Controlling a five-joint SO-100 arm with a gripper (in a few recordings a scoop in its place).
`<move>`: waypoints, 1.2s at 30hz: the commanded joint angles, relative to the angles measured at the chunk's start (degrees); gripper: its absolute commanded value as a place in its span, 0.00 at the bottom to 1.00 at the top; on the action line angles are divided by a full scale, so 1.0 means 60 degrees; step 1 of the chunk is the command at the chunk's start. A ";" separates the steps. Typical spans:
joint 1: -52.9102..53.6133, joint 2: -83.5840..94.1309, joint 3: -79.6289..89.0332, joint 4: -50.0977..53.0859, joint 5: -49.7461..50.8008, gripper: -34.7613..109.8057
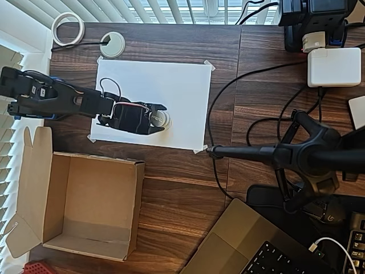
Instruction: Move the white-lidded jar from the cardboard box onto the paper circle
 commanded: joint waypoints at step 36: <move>0.0410 -0.0088 -0.0850 -0.0498 -0.0542 0.25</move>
